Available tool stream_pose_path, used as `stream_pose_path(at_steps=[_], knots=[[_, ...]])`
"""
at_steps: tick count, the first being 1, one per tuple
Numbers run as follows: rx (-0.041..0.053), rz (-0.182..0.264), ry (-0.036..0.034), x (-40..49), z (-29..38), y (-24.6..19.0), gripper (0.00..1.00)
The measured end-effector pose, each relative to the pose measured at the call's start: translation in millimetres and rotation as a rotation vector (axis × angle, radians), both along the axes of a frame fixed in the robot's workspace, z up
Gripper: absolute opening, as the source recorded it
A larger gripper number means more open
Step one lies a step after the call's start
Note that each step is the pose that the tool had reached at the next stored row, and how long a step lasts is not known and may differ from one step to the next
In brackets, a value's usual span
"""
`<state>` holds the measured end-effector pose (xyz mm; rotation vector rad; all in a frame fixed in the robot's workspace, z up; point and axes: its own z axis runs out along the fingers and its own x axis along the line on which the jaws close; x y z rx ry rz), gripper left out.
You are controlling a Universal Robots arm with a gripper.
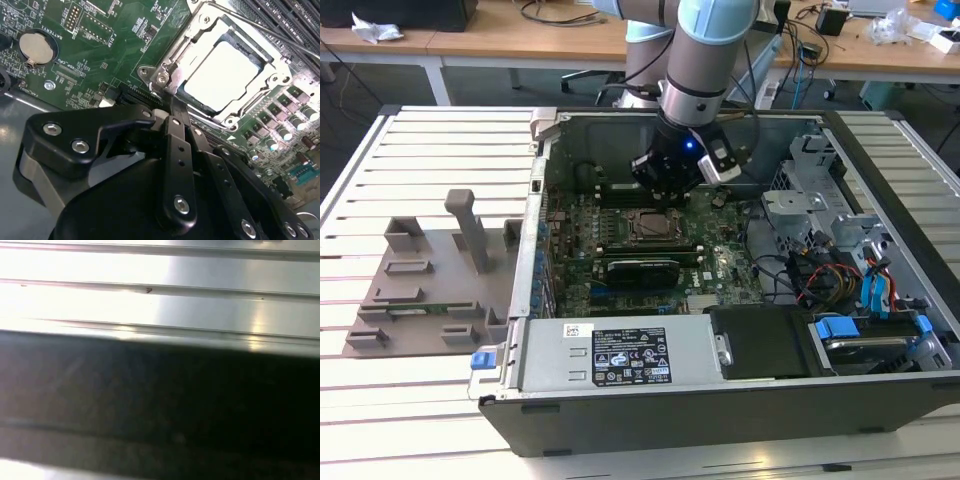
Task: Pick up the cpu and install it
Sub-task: 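Install the first cpu locking lever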
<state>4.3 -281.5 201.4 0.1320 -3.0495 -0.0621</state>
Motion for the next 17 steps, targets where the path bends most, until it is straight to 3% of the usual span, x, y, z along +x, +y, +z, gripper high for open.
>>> stream_pose_path(at_steps=[4, 6, 8, 10, 12, 14, 15, 17], knots=[[-0.0029, 0.0, 0.0002, 0.0, 5.4, -0.2, 0.11], [-0.0171, 0.0, 0.0, 0.1, 8.7, -1.3, 0.11], [-0.0406, 0.0, 0.0001, 0.0, 9.3, -4.7, 0.11], [-0.0529, 0.0, 0.0001, 0.0, 9.2, -9.0, 0.11], [-0.0591, 0.0, 0.0001, 0.0, 9.2, -14.6, 0.11], [-0.0634, 0.0, 0.0001, 0.0, 9.3, -23.2, 0.11], [-0.0636, 0.0, 0.0001, 0.0, 10.2, -24.2, 0.11], [-0.0635, 0.0, 0.0001, 0.0, 18.2, -24.5, 0.11]])
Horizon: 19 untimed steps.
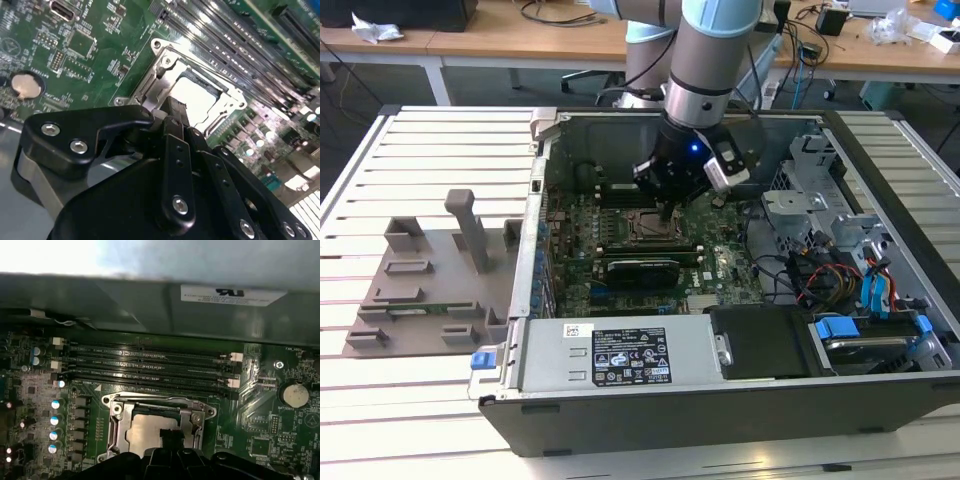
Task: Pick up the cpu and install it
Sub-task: 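Install the first cpu locking lever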
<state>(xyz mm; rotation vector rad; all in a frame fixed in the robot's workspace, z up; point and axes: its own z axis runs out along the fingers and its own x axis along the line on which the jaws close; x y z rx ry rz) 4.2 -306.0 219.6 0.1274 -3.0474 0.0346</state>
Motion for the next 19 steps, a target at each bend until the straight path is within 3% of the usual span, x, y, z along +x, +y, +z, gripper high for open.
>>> stream_pose_path(at_steps=[6, 9, 11, 19], knots=[[0.0, 0.0, 0.0, 0.0, 25.0, 0.0, 0.11], [0.0, 0.0, 0.0, 0.1, 32.6, 0.0, 0.11], [-0.0001, 0.0, 0.0, 0.0, 41.0, 0.0, 0.11], [-0.0001, 0.0, 0.0, 0.0, 59.4, 0.0, 0.11]])
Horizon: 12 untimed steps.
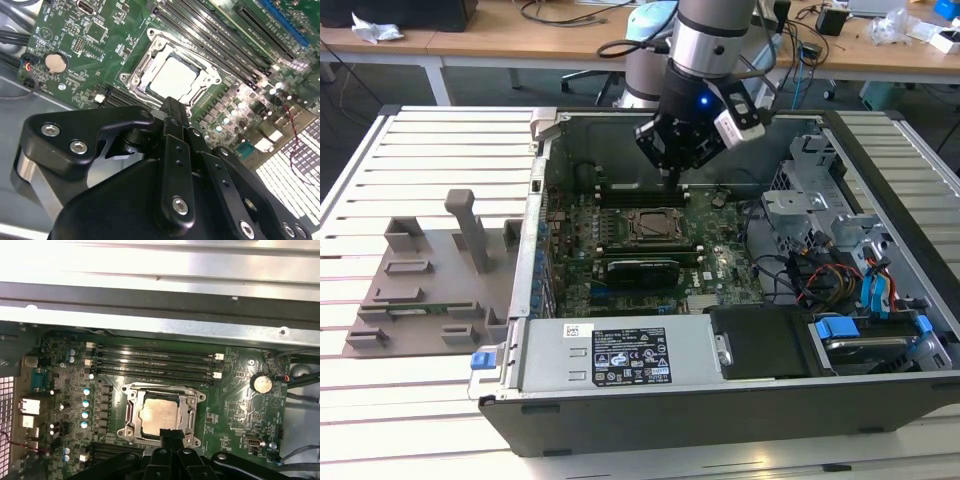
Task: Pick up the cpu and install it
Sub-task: 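Install the first cpu locking lever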
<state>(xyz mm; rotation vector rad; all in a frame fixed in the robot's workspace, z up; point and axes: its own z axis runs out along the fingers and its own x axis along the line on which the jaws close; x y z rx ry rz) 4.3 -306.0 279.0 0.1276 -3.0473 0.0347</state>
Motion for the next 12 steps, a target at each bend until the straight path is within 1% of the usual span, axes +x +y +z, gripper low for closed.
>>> stream_pose_path(at_steps=[1, 4, 5, 6, 7, 8, 12], knots=[[0.0021, 0.0, -0.0001, 0.0, 0.2, 0.0, 0.11], [0.0038, 0.0, -0.0009, 0.0, 0.2, 0.0, 0.11], [0.0036, 0.0, -0.0126, 0.1, 0.2, -0.1, 0.11], [0.0036, 0.0, -0.0284, 0.0, 0.1, -0.1, 0.11], [0.0038, 0.0, -0.0412, 0.0, 0.0, 0.0, 0.11], [0.004, 0.0, -0.0464, 0.0, -0.2, 0.0, 0.11], [0.0038, 0.0, -0.0479, 0.0, -0.1, 0.0, 0.11]])
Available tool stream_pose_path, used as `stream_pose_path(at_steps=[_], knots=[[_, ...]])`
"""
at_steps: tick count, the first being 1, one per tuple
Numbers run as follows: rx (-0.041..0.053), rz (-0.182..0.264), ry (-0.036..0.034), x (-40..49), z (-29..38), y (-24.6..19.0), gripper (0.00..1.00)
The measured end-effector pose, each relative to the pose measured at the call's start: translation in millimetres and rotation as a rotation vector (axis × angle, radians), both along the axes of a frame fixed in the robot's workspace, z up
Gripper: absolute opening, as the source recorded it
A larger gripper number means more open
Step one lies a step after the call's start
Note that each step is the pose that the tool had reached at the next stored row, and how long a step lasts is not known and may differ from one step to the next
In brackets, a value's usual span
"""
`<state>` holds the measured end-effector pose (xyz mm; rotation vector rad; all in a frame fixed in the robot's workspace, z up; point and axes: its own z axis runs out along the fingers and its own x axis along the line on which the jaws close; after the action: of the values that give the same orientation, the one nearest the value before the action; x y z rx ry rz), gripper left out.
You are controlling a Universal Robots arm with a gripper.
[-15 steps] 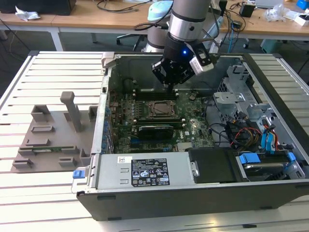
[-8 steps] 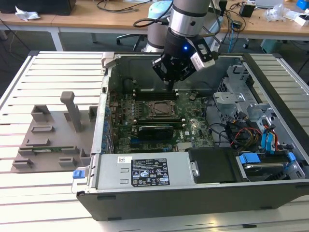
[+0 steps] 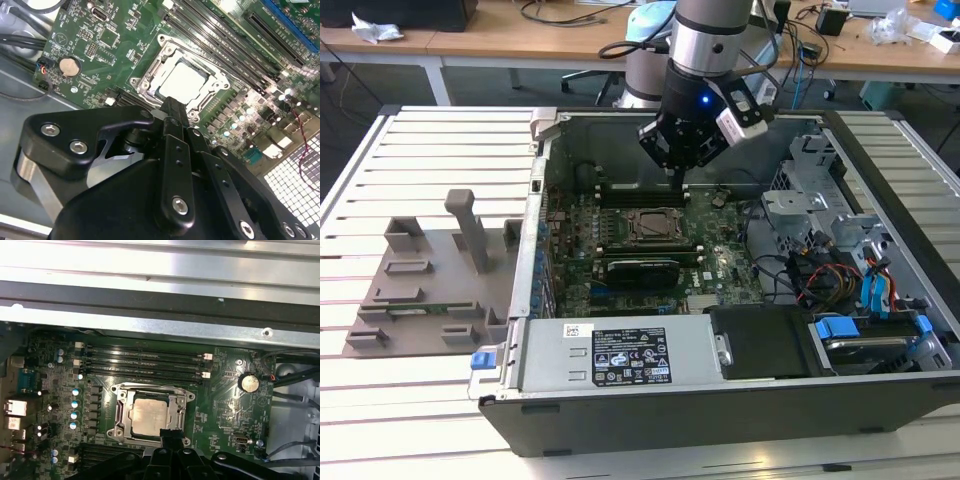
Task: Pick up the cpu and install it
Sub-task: 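Install the first cpu locking lever, then install the second cpu locking lever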
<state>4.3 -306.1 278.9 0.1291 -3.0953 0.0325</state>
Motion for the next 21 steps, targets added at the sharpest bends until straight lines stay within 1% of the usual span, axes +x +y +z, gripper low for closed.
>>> stream_pose_path(at_steps=[6, 7, 8, 9, 10, 11, 12, 13, 14, 16, 18, 21], knots=[[0.0, 0.0, -0.0026, 0.0, 0.0, 0.0, 0.11], [0.0025, 0.0, -0.0027, -0.1, 0.1, -0.6, 0.11], [0.0281, 0.0, -0.0028, -0.1, -0.5, -4.3, 0.11], [0.049, 0.0, -0.0029, -0.1, -0.7, -7.5, 0.11], [0.0595, 0.0, -0.0028, -0.2, -0.8, -8.9, 0.11], [0.0758, 0.0, -0.0028, -0.2, -0.9, -11.0, 0.11], [0.0981, 0.0, -0.0029, -0.3, -1.0, -14.5, 0.11], [0.1058, 0.0, -0.0029, -0.4, -1.1, -17.3, 0.11], [0.1065, 0.0, -0.0029, -0.5, -1.2, -19.2, 0.11], [0.1063, 0.0, -0.0028, -0.5, -1.2, -20.6, 0.11], [0.1063, 0.0, -0.0028, -0.5, -1.3, -23.8, 0.11], [0.1064, 0.0, -0.0029, -0.5, -1.8, -26.8, 0.11]])
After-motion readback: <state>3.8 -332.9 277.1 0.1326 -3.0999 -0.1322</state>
